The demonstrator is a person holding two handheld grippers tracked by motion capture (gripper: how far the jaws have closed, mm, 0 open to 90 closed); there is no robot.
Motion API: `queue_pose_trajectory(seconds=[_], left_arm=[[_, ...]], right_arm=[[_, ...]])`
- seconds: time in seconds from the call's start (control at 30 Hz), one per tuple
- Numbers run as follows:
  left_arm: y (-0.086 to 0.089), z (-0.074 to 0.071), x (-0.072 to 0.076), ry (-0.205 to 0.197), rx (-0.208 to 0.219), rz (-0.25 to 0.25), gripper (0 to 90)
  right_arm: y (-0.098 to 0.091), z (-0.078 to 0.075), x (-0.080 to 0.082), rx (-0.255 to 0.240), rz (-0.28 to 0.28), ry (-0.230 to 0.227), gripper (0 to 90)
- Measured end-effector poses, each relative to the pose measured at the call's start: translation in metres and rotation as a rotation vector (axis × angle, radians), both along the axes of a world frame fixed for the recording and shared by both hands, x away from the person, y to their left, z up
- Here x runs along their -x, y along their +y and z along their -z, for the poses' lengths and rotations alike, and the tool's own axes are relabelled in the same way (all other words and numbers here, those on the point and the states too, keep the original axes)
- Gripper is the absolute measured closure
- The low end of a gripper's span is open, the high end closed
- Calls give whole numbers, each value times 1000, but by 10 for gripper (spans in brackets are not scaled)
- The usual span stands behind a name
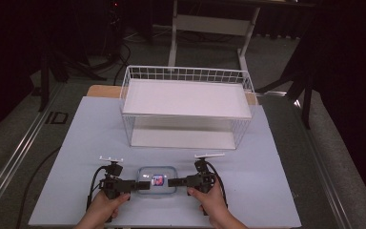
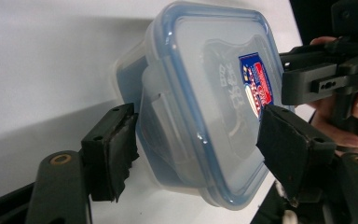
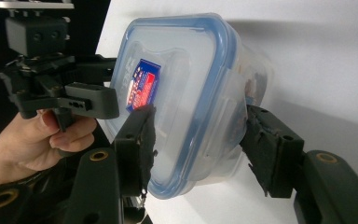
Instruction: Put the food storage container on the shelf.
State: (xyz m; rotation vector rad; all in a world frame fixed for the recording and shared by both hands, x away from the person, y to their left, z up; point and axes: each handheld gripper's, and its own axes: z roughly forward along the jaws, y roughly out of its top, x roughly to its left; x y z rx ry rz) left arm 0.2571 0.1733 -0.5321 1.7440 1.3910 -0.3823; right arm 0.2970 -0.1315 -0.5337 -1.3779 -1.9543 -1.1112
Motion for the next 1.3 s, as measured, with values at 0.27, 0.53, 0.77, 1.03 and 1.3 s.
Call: queue_pose_trajectory(seconds=[0.27, 0.53, 0.77, 1.03, 1.3], left_arm=[[-3, -11, 8, -37, -46, -18, 392], [-13, -21, 14, -64, -94, -32, 446], [-26, -34, 3, -129, -95, -27, 447], [-43, -55, -15, -224, -90, -5, 448], [-62, -68, -37, -289, -78, -9, 450]], right_arm=[[1, -6, 13, 32, 6, -86, 469], [0, -18, 21, 80, 29, -162, 488], [-11, -29, 16, 77, 63, -213, 485], [-29, -52, 6, 75, 92, -297, 485], [-48, -69, -10, 74, 145, -364, 480]])
